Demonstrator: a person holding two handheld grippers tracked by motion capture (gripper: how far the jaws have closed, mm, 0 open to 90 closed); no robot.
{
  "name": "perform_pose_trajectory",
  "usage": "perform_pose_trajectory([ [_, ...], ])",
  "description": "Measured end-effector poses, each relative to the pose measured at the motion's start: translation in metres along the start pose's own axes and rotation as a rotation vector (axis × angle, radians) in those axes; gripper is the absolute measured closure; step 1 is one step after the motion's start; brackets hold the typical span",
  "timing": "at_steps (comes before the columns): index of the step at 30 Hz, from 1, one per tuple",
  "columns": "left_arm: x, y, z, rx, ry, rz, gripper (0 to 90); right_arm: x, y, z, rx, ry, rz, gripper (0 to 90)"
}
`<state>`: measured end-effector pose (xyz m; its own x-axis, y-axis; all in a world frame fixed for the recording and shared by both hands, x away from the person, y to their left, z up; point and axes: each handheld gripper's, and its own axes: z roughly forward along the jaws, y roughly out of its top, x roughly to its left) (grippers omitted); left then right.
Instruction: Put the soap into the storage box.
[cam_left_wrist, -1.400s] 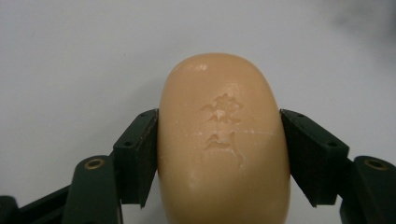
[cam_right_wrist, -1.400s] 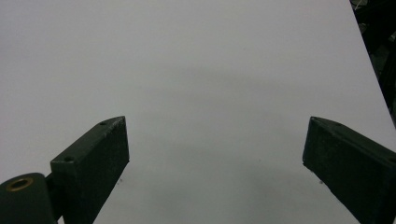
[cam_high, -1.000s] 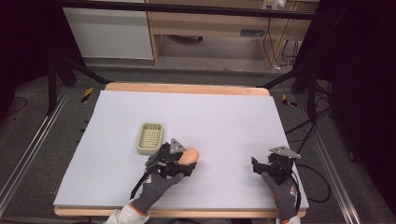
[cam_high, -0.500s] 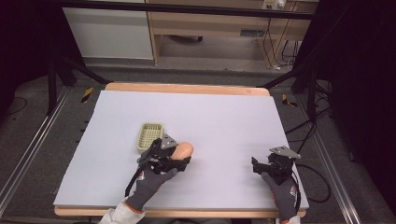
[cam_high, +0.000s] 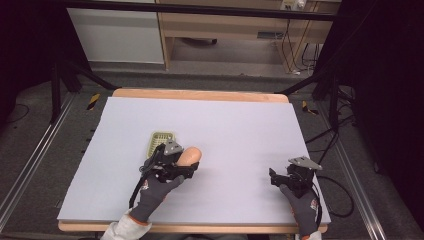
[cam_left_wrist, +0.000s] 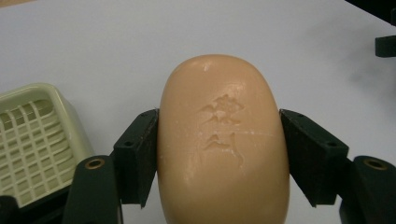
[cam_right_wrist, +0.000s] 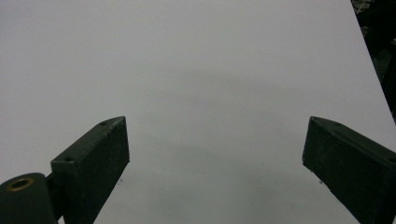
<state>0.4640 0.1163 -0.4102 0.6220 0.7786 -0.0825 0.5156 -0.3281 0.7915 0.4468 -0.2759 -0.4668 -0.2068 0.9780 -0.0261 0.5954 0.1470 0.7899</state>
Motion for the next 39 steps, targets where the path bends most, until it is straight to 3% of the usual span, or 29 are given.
perform_pose_trajectory([
  [27,0.037,0.008,-0.011,-0.034,0.079,-0.046,31.9,0.001,0.001,0.000,-0.006,0.000,-0.012,7.7],
  [39,0.047,0.011,-0.013,-0.045,0.106,-0.061,31.9,0.003,0.001,0.000,-0.006,0.004,-0.010,7.7],
])
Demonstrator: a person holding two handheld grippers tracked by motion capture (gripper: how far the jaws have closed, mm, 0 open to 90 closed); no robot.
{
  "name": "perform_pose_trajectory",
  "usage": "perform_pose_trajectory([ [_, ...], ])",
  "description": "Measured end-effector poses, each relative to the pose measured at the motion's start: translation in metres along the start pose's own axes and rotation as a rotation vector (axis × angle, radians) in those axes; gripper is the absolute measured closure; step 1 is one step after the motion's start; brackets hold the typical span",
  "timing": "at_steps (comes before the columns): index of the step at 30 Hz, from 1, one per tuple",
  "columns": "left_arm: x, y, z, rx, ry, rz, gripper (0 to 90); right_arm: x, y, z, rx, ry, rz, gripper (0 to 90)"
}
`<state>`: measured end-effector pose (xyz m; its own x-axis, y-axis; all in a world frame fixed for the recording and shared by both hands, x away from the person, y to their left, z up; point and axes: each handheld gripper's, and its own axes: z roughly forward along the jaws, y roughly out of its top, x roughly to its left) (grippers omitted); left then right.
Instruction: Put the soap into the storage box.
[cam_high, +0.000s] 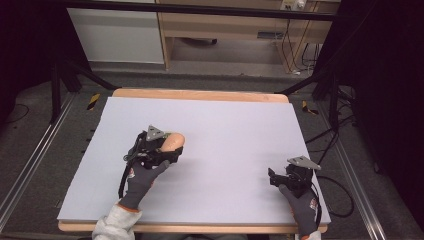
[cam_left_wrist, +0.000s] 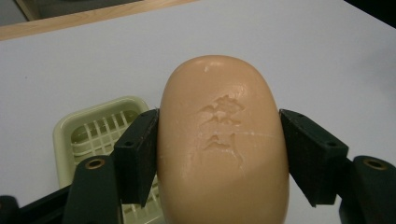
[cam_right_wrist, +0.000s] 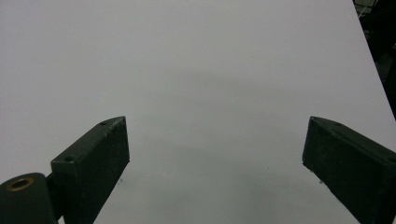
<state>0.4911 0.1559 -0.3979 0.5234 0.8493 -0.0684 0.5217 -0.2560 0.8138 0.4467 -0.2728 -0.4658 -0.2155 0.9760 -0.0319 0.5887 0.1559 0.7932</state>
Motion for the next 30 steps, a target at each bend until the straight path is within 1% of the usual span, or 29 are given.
perform_pose_trajectory([
  [3,0.002,0.001,0.001,0.004,0.008,0.006,32.0,0.000,0.000,0.000,-0.001,0.001,0.000,7.7],
  [6,0.005,0.002,0.002,0.005,0.015,-0.002,32.0,0.001,0.000,0.000,0.000,0.002,-0.004,7.7],
  [9,0.007,0.003,0.003,0.009,0.021,0.004,31.9,0.001,0.000,0.000,-0.001,0.003,-0.004,7.7],
  [12,0.010,0.007,0.004,0.004,0.027,0.005,31.9,0.001,0.000,0.000,-0.002,0.001,-0.008,7.6],
  [18,0.017,0.013,0.005,-0.010,0.036,-0.008,32.0,0.001,0.000,-0.001,-0.003,0.000,-0.005,7.7],
  [25,0.028,0.014,0.012,0.005,0.058,-0.016,32.0,0.001,0.000,0.000,-0.002,-0.004,-0.006,7.6],
  [29,0.033,0.012,0.016,0.021,0.070,-0.013,32.0,0.001,0.000,0.000,-0.002,-0.006,-0.007,7.6],
  [30,0.034,0.011,0.017,0.025,0.071,-0.018,32.0,0.001,0.000,0.000,-0.003,-0.004,-0.006,7.6],
])
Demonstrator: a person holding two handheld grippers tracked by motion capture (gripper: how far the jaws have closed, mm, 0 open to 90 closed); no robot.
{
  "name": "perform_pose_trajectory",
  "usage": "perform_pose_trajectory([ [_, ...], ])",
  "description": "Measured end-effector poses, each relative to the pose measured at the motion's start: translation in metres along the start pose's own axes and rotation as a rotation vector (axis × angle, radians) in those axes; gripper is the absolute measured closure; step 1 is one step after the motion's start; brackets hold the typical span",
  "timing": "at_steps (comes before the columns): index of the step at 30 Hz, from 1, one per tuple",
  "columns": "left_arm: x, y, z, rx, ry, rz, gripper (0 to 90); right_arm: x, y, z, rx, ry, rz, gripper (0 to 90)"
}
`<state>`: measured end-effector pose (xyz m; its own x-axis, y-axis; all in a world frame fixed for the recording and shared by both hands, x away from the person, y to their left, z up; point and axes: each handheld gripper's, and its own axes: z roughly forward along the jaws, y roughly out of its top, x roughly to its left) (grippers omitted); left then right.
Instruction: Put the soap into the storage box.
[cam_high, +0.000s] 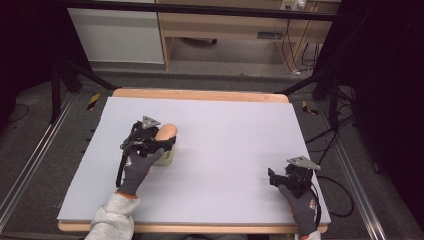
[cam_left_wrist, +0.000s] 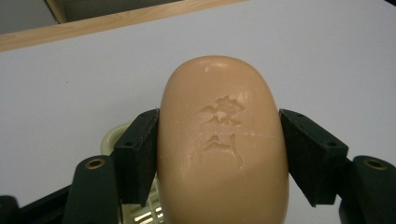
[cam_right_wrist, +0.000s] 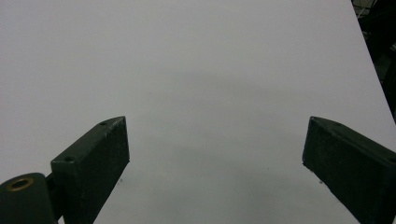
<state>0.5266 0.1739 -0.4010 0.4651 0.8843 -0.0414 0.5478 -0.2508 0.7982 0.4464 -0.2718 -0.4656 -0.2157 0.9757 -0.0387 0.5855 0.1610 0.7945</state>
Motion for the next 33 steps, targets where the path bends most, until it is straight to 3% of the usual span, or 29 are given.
perform_pose_trajectory([
  [12,0.011,-0.004,0.010,0.017,0.022,-0.023,32.0,0.000,0.000,0.001,-0.002,0.000,-0.004,7.6],
  [33,0.019,-0.017,0.025,0.078,0.052,-0.018,32.0,0.002,0.000,0.002,0.006,0.006,-0.007,7.6],
])
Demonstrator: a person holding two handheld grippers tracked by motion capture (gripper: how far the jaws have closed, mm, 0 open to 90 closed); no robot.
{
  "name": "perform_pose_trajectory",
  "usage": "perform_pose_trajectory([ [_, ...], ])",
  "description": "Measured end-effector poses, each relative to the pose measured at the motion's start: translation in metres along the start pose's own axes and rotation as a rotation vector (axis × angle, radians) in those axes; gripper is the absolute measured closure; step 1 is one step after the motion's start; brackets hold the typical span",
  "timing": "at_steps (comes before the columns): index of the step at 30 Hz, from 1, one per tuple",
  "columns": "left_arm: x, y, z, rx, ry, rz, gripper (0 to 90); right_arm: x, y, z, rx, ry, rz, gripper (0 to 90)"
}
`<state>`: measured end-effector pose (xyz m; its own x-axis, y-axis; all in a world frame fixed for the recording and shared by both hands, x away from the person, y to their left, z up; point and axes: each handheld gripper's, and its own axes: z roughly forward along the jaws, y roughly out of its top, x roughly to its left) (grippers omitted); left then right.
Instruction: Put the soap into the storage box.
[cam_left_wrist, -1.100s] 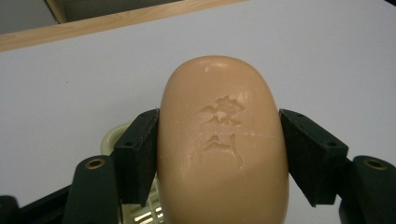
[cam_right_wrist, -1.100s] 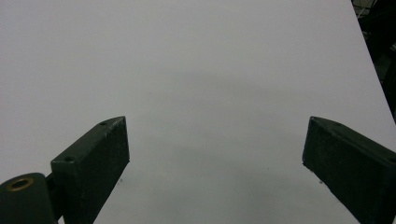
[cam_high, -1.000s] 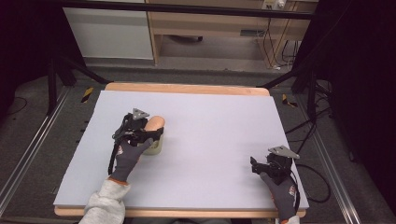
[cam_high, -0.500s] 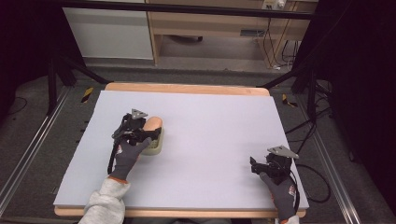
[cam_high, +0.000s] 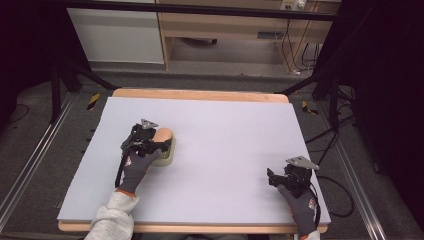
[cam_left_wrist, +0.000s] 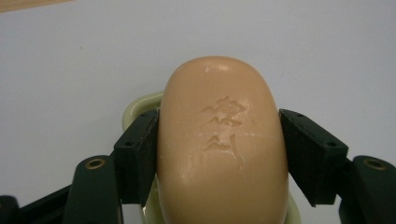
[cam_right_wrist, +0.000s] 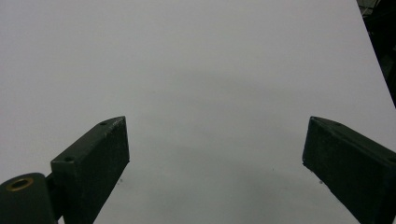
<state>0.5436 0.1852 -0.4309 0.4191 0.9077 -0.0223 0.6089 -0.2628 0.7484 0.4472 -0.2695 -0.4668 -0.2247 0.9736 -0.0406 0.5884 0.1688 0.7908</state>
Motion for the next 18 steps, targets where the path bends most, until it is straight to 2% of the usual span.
perform_pose_trajectory([
  [9,0.001,-0.005,0.007,0.036,0.014,0.014,32.0,0.001,0.000,0.000,0.001,0.000,-0.005,7.6],
  [18,0.000,-0.008,0.011,0.051,0.020,0.016,32.0,0.001,0.000,0.000,0.001,-0.001,-0.004,7.6],
])
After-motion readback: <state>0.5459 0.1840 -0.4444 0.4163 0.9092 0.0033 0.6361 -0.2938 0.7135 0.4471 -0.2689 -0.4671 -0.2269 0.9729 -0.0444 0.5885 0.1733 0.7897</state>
